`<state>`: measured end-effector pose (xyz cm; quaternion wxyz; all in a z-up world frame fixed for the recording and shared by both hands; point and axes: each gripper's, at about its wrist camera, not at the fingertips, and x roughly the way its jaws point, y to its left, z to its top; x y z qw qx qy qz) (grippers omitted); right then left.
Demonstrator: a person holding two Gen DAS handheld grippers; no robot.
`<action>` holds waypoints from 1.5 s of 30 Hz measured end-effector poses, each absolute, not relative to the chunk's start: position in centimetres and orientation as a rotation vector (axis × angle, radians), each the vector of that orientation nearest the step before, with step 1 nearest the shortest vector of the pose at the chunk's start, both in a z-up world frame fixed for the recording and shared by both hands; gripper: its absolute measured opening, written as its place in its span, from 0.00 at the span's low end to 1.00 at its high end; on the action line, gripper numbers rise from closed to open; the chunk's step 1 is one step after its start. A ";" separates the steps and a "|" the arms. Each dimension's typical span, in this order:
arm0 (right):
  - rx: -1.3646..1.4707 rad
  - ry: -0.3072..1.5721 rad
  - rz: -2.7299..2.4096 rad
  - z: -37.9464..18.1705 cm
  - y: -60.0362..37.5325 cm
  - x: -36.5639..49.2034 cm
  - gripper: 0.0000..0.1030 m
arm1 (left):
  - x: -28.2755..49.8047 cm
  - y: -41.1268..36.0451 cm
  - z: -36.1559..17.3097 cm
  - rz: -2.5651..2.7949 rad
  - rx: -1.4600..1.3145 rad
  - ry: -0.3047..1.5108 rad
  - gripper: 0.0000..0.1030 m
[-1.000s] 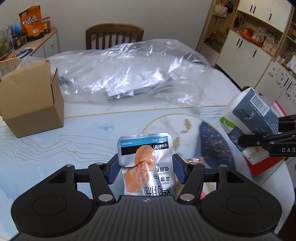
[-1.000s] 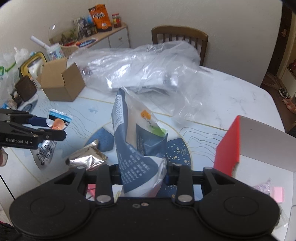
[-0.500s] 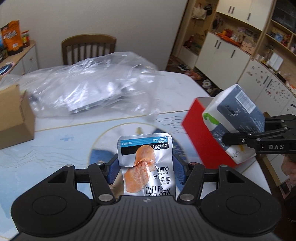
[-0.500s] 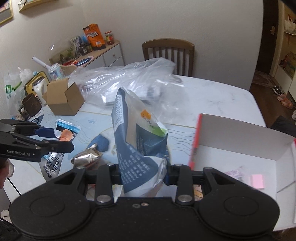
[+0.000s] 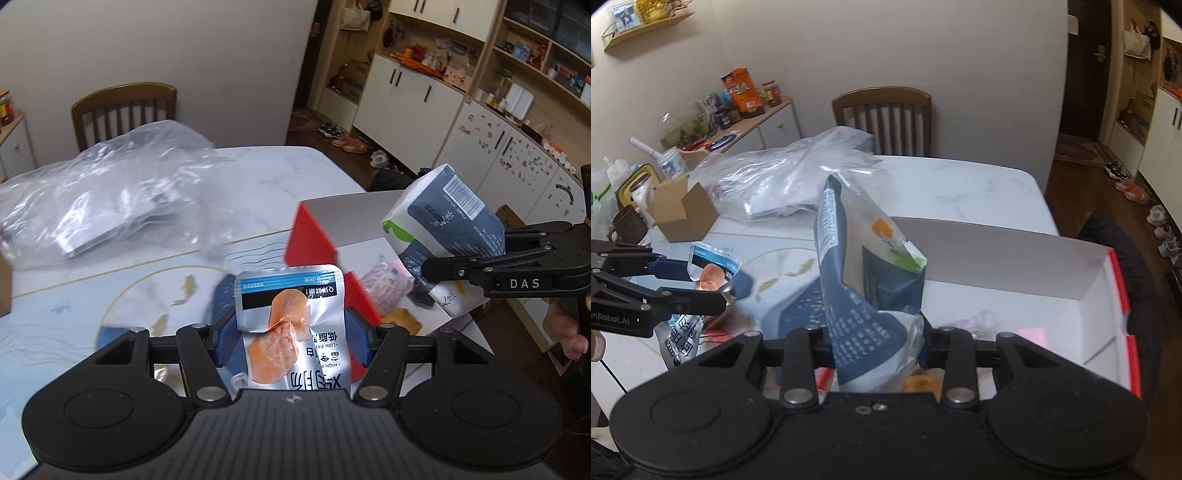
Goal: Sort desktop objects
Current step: 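Carry the sausage packet and navy bag over the red shoebox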
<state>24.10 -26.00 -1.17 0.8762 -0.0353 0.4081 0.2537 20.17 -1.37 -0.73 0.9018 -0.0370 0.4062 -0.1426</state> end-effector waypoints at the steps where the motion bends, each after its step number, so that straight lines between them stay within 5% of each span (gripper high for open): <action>1: -0.072 0.851 0.525 -1.2 -26.5 24.2 0.34 | 20.4 -1.9 -0.7 -0.302 -0.073 0.839 0.57; 23: -0.066 0.935 0.334 -6.1 -34.9 30.2 0.34 | 27.8 -14.5 -3.2 -0.434 0.076 0.882 0.57; 45: -0.206 1.056 0.306 -10.9 -32.9 34.0 0.34 | 31.1 -18.6 -7.9 -0.441 0.208 0.972 0.57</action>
